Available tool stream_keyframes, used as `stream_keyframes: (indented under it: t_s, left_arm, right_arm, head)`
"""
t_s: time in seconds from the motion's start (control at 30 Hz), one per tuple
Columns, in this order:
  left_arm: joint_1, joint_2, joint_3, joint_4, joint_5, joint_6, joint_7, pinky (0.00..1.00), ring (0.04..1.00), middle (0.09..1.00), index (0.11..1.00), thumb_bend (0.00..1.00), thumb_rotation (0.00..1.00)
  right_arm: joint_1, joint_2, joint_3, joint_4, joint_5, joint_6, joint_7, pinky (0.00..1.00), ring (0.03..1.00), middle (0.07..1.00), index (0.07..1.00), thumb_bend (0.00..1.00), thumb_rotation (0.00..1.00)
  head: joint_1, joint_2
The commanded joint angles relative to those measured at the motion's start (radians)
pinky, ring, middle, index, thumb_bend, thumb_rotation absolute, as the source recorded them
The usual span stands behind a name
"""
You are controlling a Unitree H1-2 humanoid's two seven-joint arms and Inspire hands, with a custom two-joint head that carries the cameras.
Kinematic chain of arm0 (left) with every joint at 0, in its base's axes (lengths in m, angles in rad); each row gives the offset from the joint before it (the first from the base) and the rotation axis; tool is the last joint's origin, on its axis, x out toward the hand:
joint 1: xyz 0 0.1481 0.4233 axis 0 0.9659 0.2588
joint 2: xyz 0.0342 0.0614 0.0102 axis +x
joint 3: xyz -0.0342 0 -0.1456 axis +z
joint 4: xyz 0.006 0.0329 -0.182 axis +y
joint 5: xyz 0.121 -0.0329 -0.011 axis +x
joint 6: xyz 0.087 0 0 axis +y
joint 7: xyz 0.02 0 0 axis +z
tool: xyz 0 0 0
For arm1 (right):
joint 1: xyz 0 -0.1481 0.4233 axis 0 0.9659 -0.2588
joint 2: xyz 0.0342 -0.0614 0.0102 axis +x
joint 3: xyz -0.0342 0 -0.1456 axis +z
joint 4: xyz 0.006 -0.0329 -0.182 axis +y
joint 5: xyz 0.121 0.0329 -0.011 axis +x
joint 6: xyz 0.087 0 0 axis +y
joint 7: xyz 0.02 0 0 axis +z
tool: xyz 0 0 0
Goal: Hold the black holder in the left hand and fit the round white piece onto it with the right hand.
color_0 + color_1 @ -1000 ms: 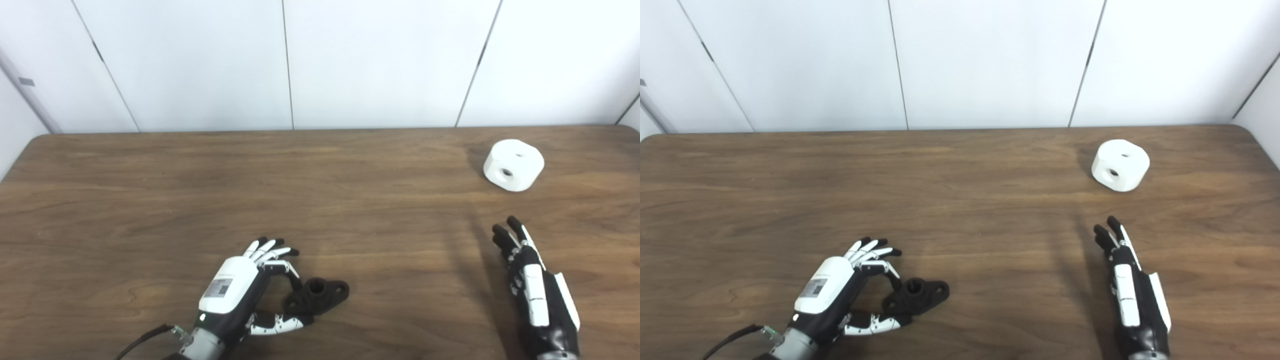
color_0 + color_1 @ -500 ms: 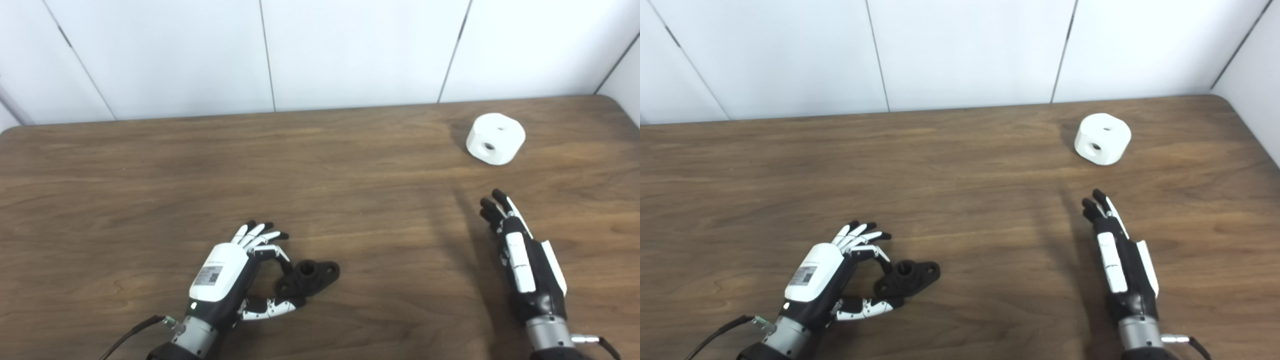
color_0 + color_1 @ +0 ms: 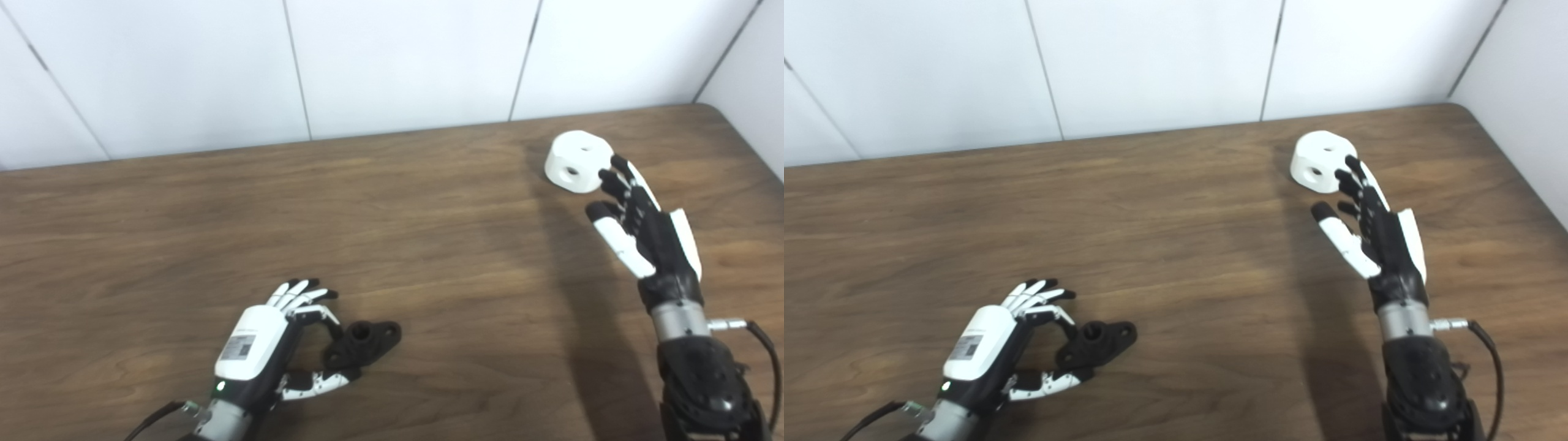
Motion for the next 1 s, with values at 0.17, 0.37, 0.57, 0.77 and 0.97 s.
stream_keyframes:
  t_s: [0.17, 0.37, 0.57, 0.77, 0.97]
  left_arm:
    - [0.016, 0.015, 0.004, 0.023, 0.018, 0.013, -0.046, 0.94, 0.912, 0.819, 0.488, 0.52, 0.04]
    - [0.018, 0.024, 0.013, 0.020, 0.010, 0.006, -0.049, 0.92, 0.901, 0.813, 0.488, 0.52, 0.04]
    - [0.017, 0.031, 0.021, 0.024, 0.005, 0.002, -0.051, 0.90, 0.892, 0.802, 0.487, 0.52, 0.04]
    - [0.020, 0.035, 0.029, 0.026, 0.002, 0.008, -0.050, 0.90, 0.890, 0.804, 0.487, 0.52, 0.04]
    - [0.022, 0.037, 0.029, 0.031, 0.002, 0.003, -0.049, 0.90, 0.893, 0.804, 0.487, 0.52, 0.04]
  right_arm:
    - [-0.144, -0.085, -0.015, -0.018, -0.141, 0.065, 0.006, 0.88, 0.880, 0.884, 0.906, 0.66, 0.67]
    - [-0.242, -0.151, -0.002, 0.054, -0.217, 0.104, 0.025, 0.89, 0.891, 0.895, 0.907, 0.69, 0.55]
    - [-0.343, -0.209, 0.022, 0.167, -0.273, 0.117, 0.044, 0.83, 0.874, 0.895, 0.899, 0.75, 0.44]
    - [-0.436, -0.284, 0.075, 0.287, -0.320, 0.163, 0.106, 0.87, 0.942, 0.937, 0.894, 0.78, 0.39]
    - [-0.499, -0.337, 0.134, 0.385, -0.358, 0.193, 0.157, 0.90, 0.995, 0.954, 0.858, 0.87, 0.36]
  head:
    - [-0.053, -0.027]
    - [-0.097, -0.056]
    - [-0.116, -0.078]
    - [-0.125, -0.087]
    - [-0.128, -0.096]
